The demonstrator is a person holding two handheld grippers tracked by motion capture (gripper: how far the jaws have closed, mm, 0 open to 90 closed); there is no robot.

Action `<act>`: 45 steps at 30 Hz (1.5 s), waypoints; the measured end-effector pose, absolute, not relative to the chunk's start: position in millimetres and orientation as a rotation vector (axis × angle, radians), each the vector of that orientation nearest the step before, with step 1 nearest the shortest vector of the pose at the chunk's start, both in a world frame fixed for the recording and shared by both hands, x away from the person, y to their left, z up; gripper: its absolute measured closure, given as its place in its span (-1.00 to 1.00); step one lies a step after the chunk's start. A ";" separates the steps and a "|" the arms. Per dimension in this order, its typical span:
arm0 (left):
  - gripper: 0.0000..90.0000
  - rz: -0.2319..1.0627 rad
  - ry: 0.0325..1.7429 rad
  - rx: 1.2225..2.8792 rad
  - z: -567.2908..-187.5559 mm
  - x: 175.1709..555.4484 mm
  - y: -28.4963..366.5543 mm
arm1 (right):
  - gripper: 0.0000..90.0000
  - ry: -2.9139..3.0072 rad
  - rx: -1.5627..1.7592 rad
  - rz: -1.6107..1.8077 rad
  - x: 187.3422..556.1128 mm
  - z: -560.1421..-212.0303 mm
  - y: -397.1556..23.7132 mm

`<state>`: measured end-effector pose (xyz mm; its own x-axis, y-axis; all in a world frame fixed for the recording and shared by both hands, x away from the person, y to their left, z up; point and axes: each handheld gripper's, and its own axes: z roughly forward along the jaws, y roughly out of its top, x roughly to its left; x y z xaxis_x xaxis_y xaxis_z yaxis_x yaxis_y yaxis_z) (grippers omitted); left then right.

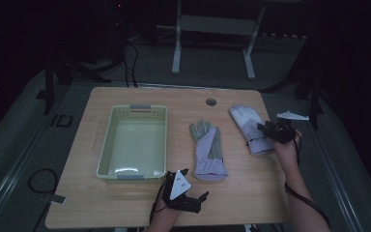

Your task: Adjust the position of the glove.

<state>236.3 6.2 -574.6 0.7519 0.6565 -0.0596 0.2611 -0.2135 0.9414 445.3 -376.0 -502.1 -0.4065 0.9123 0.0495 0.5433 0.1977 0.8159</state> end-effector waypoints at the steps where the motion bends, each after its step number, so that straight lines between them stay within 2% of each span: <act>1: -0.99 0.427 0.716 1.794 -574.6 236.2 6.2 | 0.16 2.031 1.369 1.082 449.0 -504.6 -375.8; 9: -0.99 0.430 0.713 1.795 -574.6 235.9 5.9 | 0.08 2.090 1.399 1.020 470.4 -524.3 -368.0; 16: -1.00 0.427 0.717 1.794 -574.6 236.2 6.1 | 0.10 2.118 1.457 0.978 479.7 -545.5 -368.4; 24: -0.99 0.434 0.717 1.796 -574.6 235.8 5.4 | 0.37 2.138 1.443 1.036 479.2 -548.4 -372.6; 30: -1.00 0.434 0.719 1.795 -574.6 235.9 5.4 | 0.60 2.183 1.469 0.992 481.7 -543.3 -369.6; 32: -0.99 0.432 0.723 1.793 -574.6 236.1 5.7 | 0.73 2.158 1.500 0.968 478.3 -536.1 -366.6; 45: -1.00 0.451 0.719 1.797 -574.5 235.1 5.0 | 0.78 2.038 1.524 1.065 425.4 -479.0 -366.6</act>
<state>235.1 5.0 -574.5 0.7441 0.6667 -0.0427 0.2518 -0.2206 0.9423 425.4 -366.6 -479.0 -0.3392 0.9311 0.1345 0.6422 0.1247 0.7563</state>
